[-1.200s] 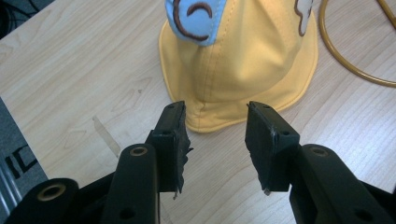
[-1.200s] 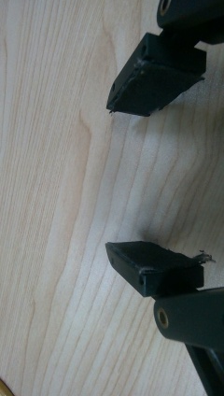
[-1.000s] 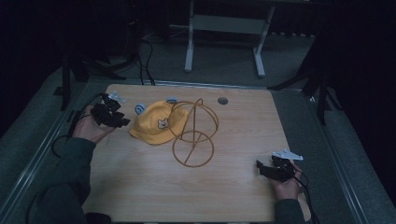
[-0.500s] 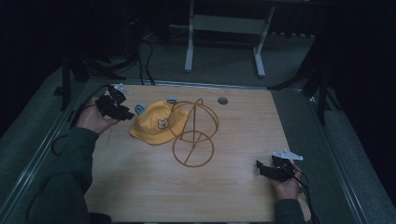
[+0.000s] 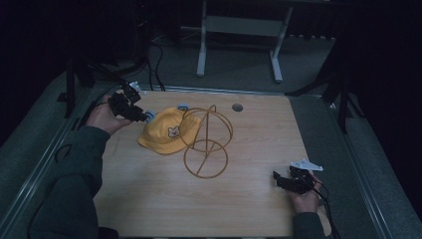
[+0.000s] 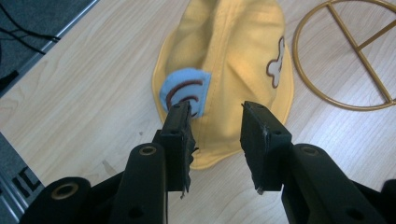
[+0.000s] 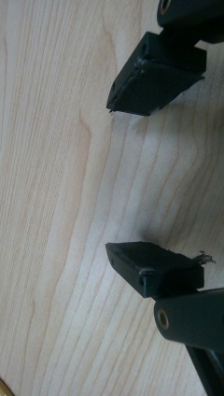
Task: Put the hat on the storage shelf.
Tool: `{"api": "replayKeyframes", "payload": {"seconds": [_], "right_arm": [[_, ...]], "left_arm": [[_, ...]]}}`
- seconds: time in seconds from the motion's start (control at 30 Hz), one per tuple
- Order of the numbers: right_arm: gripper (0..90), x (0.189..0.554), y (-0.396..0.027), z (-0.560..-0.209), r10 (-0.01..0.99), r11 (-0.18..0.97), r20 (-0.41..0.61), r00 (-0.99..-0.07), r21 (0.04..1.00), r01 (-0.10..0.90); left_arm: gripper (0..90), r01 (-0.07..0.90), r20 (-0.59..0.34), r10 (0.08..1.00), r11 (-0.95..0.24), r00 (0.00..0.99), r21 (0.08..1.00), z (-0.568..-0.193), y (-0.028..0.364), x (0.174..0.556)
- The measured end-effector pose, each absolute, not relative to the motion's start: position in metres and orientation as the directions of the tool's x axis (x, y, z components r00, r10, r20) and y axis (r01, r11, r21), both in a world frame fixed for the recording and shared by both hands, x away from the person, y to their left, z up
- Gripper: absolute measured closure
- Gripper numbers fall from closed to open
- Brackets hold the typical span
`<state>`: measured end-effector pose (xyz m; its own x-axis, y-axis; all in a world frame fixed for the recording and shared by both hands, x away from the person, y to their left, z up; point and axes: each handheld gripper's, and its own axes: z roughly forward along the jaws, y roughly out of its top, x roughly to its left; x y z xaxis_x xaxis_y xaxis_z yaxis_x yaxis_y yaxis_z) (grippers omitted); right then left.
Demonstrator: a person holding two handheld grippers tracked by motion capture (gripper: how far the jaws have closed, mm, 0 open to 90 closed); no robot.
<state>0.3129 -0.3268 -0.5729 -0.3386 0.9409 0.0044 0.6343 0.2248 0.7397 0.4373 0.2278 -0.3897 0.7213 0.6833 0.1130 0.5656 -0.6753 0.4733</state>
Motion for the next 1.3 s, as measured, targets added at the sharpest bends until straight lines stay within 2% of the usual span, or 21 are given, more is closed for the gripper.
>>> {"api": "replayKeyframes", "payload": {"seconds": [0.43, 0.87, 1.3], "right_arm": [[25.7, 0.313, -0.327, -0.573, 0.940, 0.227, 0.004, -0.341, 0.740, 0.634], [25.4, 0.313, -0.327, -0.573, 0.940, 0.227, 0.004, -0.341, 0.740, 0.634], [25.3, 0.313, -0.327, -0.573, 0.940, 0.227, 0.004, -0.342, 0.739, 0.634]], "left_arm": [[61.8, 0.545, 0.126, 0.672, -0.683, 0.730, 0.486, -0.379, 0.212, 0.450], [58.7, 0.515, 0.140, 0.620, -0.740, 0.772, 0.433, -0.386, 0.184, 0.474], [56.6, 0.512, 0.172, 0.595, -0.779, 0.785, 0.362, -0.410, 0.155, 0.495]]}}
